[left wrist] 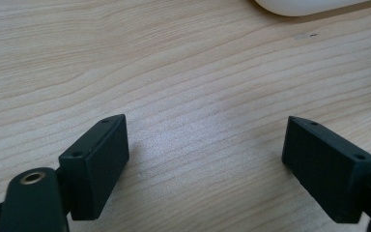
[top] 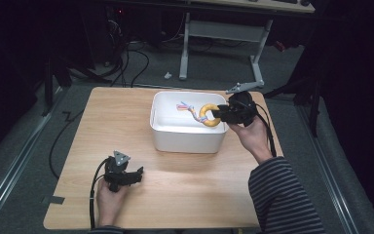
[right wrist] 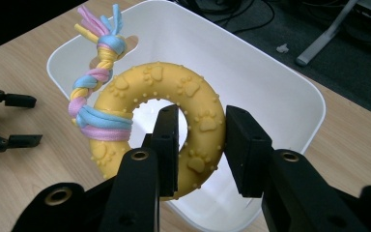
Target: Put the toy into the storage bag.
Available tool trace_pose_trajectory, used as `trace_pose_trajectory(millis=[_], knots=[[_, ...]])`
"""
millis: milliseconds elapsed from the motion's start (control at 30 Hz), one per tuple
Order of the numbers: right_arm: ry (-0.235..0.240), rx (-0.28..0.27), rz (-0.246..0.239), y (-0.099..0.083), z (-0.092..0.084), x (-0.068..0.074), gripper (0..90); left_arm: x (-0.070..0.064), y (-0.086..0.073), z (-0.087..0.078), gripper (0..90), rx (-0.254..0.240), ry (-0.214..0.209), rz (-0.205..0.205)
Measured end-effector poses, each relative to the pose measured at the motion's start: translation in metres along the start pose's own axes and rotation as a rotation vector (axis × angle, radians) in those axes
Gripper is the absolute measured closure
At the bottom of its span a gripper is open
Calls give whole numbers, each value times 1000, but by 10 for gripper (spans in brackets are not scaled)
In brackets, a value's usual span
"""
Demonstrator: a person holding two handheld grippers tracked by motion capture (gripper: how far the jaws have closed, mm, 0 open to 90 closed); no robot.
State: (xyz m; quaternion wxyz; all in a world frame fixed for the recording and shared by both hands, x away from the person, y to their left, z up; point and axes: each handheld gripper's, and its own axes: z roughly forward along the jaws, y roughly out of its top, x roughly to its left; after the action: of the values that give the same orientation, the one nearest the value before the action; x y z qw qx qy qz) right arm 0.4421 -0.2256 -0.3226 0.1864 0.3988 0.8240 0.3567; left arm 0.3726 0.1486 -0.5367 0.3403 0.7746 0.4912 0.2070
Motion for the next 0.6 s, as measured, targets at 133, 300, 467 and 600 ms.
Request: trace_pose_trajectory(millis=[133,300,467,600], knots=[[-7,4,7,4,4,-3,678,0,0,0,171,0,0,0],[-11,18,27,10,14,-7,678,0,0,0,171,-1,0,-1],[-22,26,36,13,21,-8,678,0,0,0,171,-1,0,-1],[-33,39,42,13,28,-11,678,0,0,0,171,0,0,0]])
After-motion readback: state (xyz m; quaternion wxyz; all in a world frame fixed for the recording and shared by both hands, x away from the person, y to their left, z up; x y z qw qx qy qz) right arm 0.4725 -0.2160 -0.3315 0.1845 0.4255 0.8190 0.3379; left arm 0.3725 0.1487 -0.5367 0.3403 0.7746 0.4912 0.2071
